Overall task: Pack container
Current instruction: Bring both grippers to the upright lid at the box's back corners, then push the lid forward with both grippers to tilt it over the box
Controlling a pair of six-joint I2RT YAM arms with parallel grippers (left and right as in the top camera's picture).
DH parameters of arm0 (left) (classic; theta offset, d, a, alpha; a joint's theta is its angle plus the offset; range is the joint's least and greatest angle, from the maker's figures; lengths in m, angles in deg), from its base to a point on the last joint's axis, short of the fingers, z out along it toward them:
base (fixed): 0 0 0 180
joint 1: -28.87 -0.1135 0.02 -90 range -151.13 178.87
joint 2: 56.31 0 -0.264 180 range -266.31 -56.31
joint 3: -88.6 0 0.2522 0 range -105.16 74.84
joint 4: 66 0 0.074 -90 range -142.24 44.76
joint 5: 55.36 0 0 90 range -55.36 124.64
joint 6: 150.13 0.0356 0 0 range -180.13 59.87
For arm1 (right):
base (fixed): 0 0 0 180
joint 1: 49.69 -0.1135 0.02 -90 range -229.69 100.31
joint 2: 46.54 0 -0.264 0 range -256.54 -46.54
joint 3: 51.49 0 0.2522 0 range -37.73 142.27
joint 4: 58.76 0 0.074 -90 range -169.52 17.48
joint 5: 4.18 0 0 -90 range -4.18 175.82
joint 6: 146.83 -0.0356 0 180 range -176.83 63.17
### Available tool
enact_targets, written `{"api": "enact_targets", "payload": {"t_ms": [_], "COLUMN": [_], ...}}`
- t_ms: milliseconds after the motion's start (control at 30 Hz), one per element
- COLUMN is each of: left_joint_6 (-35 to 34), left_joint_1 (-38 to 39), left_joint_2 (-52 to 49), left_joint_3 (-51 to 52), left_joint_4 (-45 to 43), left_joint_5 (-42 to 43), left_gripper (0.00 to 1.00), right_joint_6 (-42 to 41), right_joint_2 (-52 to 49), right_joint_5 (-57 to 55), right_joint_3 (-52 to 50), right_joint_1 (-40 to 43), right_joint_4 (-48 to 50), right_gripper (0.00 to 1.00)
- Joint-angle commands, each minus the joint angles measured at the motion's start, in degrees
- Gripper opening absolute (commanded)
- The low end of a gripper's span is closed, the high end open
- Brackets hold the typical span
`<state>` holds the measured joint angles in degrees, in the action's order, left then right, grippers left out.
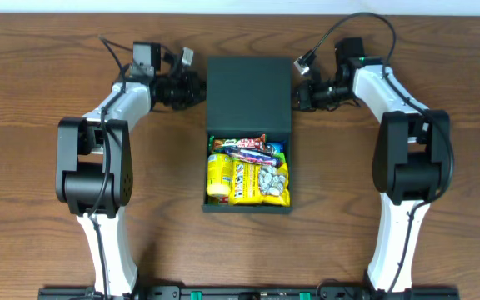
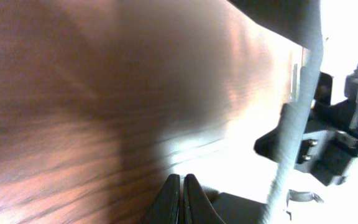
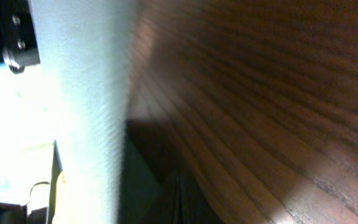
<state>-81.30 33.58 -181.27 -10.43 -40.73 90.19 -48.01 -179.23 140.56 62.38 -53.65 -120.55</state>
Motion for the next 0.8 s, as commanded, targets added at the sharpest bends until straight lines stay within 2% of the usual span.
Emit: {"api": "enact_targets", "payload": {"t_ms": [0,167,400,567,767], "left_joint_6": [5.22,17.86,33.2,39.87,45.68], "left_joint_1": [0.55,0.96,0.98,0.98,0.94], "left_joint_2": [0.15,0.39,1.18,3.61,8.5], "left_joint_3": [-6.78,-15.89,-25.77,-29.81,-30.84], "left_joint_4": [3.48,18.86,38.29,45.31,49.29], "left_joint_5": [4.72,4.09,-3.1,-6.69,-9.73], "left_gripper": [0.05,0.06,0.06,0.06,0.06], "right_joint_6": [10.08,21.2,26.75,29.73,33.11], "right_joint_2": [3.28,5.75,7.93,9.7,12.72], "right_joint_5": [2.01,-2.32,-8.85,-10.93,-14.36], "right_joint_3": [4.68,10.38,17.7,20.28,21.0], "right_joint_1": [0.02,-0.76,-0.94,-0.94,-0.94], "right_joint_4": [-4.46,-15.89,-24.39,-27.96,-34.29], "right_gripper": [0.02,0.02,0.01,0.01,0.01]}}
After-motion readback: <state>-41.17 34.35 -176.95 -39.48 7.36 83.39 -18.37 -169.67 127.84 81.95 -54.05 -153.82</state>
